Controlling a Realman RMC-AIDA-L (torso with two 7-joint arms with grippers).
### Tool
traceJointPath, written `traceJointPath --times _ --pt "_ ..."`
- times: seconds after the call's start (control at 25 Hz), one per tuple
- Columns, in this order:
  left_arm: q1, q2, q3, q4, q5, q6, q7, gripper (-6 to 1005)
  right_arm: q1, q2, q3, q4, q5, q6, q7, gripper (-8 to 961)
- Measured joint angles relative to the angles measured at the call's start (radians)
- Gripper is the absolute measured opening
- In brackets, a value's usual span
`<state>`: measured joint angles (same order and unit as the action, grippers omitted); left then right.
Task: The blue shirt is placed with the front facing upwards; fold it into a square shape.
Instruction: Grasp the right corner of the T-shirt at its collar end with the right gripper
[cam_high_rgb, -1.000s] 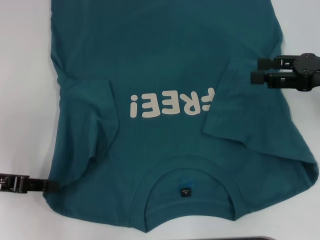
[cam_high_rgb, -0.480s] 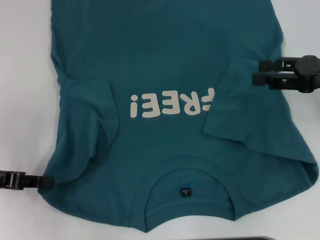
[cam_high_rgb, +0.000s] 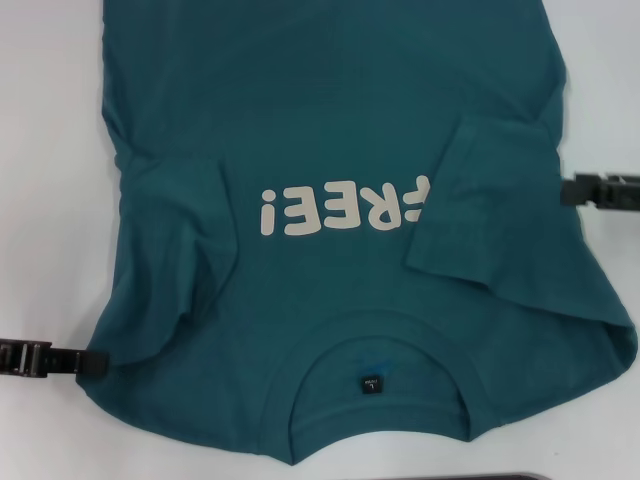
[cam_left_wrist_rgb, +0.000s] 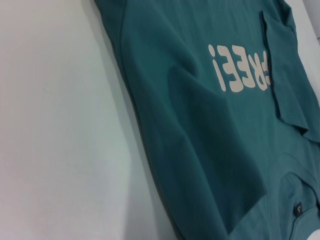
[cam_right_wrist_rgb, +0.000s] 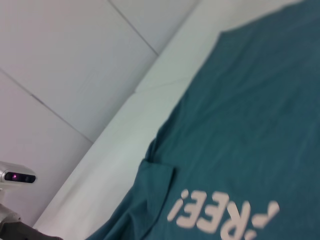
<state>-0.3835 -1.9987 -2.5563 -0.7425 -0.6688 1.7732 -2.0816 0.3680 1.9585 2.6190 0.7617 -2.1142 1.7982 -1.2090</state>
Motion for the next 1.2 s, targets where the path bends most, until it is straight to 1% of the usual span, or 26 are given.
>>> traceJointPath --times 0.16,0.24,0.4,0.48,0.68,0.84,1.08,1.2 --pt "0.000 0.000 0.000 0.000 -0.002 0.000 -0.003 0 -0.063 -0.027 0.002 0.030 -0.042 0.033 0.122 727" --pt "-0.004 -0.001 0.000 0.000 -0.002 0.000 -0.004 0 -0.088 -0.037 0.008 0.039 -0.072 0.052 0.171 727" --pt "-0.015 -0.004 0.004 0.000 -0.001 -0.004 -0.004 -1 -0.129 -0.050 0.014 0.046 -0.115 0.086 0.235 727" --pt "-0.019 -0.006 0.008 0.000 0.000 -0.008 0.000 -1 -0.142 -0.057 0.015 0.046 -0.134 0.093 0.260 712" --pt "-0.025 -0.007 0.012 0.000 0.000 -0.011 0.004 -1 -0.150 -0.060 0.018 0.042 -0.187 0.100 0.286 680" --pt "-0.020 -0.008 0.011 0.000 0.000 -0.010 0.005 0 -0.146 -0.056 0.019 0.036 -0.222 0.094 0.296 660" --pt "-0.016 -0.007 0.011 0.000 0.000 -0.014 0.006 -1 -0.134 -0.057 0.027 0.034 -0.235 0.078 0.310 634" --pt "-0.016 -0.007 0.010 0.000 0.000 -0.016 0.010 -1 -0.121 -0.051 0.025 0.027 -0.254 0.061 0.314 632"
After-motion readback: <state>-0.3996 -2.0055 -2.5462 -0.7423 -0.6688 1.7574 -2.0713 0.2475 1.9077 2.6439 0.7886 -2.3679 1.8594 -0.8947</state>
